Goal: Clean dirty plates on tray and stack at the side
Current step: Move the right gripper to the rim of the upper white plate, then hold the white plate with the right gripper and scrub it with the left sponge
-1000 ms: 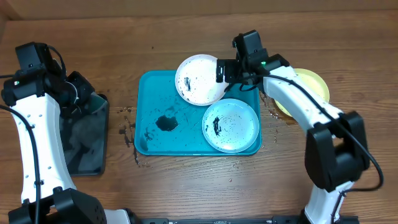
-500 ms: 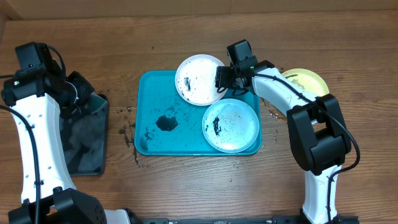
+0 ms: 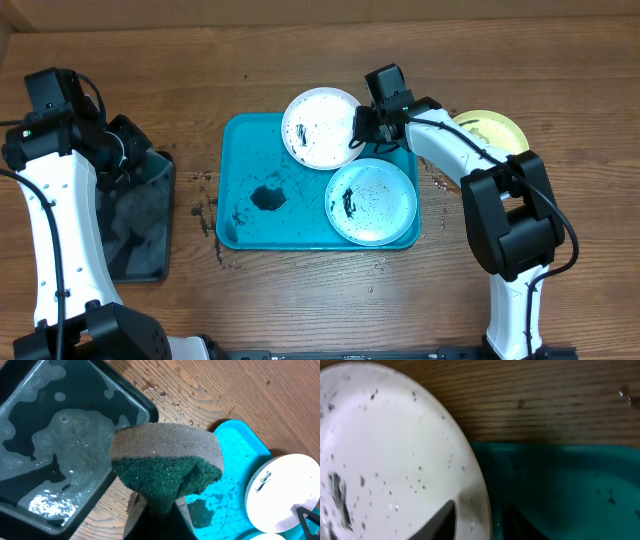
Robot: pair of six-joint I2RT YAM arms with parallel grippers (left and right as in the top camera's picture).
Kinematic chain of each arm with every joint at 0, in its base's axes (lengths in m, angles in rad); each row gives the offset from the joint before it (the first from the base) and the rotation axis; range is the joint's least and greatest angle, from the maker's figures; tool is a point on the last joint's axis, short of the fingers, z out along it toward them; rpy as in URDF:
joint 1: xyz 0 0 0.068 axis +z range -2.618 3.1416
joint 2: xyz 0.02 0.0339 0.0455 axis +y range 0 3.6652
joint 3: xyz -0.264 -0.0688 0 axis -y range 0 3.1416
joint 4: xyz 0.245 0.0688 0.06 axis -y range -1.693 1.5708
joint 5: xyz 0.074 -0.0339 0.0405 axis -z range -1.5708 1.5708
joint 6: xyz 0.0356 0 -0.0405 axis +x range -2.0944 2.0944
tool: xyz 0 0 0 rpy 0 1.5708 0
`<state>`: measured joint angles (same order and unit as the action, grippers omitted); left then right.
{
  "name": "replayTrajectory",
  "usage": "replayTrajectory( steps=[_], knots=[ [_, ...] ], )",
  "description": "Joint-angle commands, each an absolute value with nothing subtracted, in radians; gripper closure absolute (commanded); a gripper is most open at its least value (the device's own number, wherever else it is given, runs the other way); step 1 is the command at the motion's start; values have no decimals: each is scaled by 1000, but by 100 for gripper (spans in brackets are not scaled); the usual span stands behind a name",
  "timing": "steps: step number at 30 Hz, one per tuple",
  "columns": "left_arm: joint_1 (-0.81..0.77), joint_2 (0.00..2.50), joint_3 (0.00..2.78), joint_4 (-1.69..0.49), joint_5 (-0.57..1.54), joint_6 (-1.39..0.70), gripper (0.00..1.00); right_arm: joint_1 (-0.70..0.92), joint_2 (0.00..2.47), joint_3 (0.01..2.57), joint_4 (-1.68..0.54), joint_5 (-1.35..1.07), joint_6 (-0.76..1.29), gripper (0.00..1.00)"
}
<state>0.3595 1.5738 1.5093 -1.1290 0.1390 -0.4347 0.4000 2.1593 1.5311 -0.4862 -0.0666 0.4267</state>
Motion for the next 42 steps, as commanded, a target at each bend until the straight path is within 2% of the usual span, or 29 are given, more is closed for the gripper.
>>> replayTrajectory(
  steps=[1,4,7,15,21,28,37,42],
  knots=[
    [344,1582,1505,-1129,150,-414,96,405,2170,1515,-481,-54,424,79],
    [329,1582,1505,-1128,150,-411,96,406,2170,1503,-488,-62,423,83],
    [313,1582,1504,-1126,150,-395,96,413,2170,1499,-493,-105,424,96],
    [254,1582,1498,-1117,184,-377,96,482,2170,1500,-490,-251,425,96],
    [162,1582,1464,-1098,184,-358,96,573,2170,1500,-479,-268,503,96],
    [96,1582,1376,-1049,184,-374,96,659,2170,1500,-508,-202,502,96],
    [40,1582,1239,-961,239,-374,96,668,2170,1500,-601,-138,503,96],
    [-29,1582,1161,-834,255,-400,96,669,2170,1500,-659,-70,600,96]
  ],
)
